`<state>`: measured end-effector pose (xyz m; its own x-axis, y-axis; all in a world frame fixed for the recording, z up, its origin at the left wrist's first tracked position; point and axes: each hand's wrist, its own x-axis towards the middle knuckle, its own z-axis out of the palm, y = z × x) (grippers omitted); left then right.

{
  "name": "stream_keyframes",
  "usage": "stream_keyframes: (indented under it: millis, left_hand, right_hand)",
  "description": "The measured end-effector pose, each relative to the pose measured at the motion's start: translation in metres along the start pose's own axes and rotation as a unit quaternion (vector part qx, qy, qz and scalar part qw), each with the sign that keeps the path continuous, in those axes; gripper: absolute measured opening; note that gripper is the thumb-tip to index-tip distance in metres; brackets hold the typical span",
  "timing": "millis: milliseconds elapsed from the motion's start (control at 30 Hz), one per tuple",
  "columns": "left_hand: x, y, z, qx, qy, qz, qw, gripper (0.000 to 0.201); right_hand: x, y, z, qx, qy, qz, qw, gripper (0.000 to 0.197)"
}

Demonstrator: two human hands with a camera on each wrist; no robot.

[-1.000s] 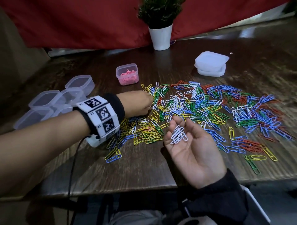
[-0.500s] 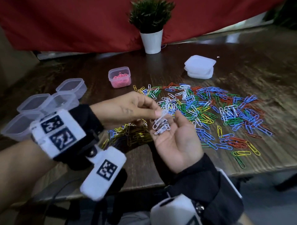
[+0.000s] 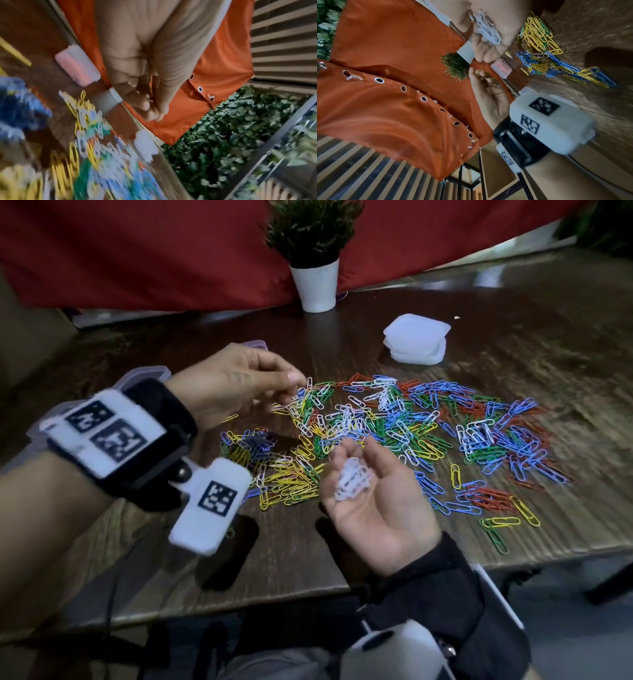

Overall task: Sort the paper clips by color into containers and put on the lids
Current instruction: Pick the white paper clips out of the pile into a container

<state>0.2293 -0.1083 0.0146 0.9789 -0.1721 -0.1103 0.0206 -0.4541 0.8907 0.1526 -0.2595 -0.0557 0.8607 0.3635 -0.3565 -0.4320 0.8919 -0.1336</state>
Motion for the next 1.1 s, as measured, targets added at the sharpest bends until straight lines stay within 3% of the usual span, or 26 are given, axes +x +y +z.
stream_keyframes:
  millis: [100,167,267,433,567,667,733,800,867,1000,1100]
  left_hand:
    - [0.039,-0.013,-0.016,0.138,0.039,-0.02,0.989,0.015]
    - [0.061,-0.018,-0.017,0.26,0.035,-0.011,0.965,0.017]
    - [0.084,-0.013,-0.003,0.385,0.022,0.035,0.922,0.004]
    - [0.107,-0.011,0.02,0.487,-0.093,0.084,0.864,0.026]
    - [0.116,-0.013,0.023,0.54,-0.138,0.111,0.823,0.012]
    - [0.117,-0.014,0.018,0.525,-0.138,0.103,0.833,0.013]
    - [0.116,-0.012,0.012,0.485,-0.102,0.077,0.865,0.016]
    - [0.117,-0.011,0.007,0.422,-0.044,0.04,0.905,0.01]
    - [0.121,-0.013,0.008,0.383,0.01,0.005,0.924,0.012]
    - [0.123,-0.012,0.025,0.391,0.003,-0.057,0.919,0.017]
    - [0.124,-0.012,0.033,0.419,-0.013,-0.076,0.905,0.038]
  right_hand:
    - [-0.005,-0.011,-0.004,-0.024,0.008,-0.005,1.0,0.041]
    - [-0.008,-0.018,-0.006,-0.028,0.008,-0.021,0.999,0.05]
    - [-0.01,-0.024,-0.006,-0.023,-0.01,-0.035,0.999,0.055]
    - [-0.016,-0.034,-0.006,-0.08,-0.008,-0.064,0.995,0.051]
    - [-0.021,-0.053,-0.002,-0.105,-0.032,-0.088,0.99,0.052]
    - [-0.023,-0.075,-0.001,-0.085,-0.089,-0.067,0.99,0.051]
    - [-0.024,-0.08,0.003,-0.044,-0.161,-0.022,0.986,0.046]
    - [-0.024,-0.079,0.004,-0.072,-0.116,-0.059,0.989,0.047]
    - [-0.028,-0.074,0.01,-0.115,-0.052,-0.106,0.986,0.05]
    - [-0.029,-0.064,0.009,-0.131,-0.024,-0.119,0.984,0.05]
    - [-0.031,-0.068,0.007,-0.129,-0.016,-0.126,0.984,0.05]
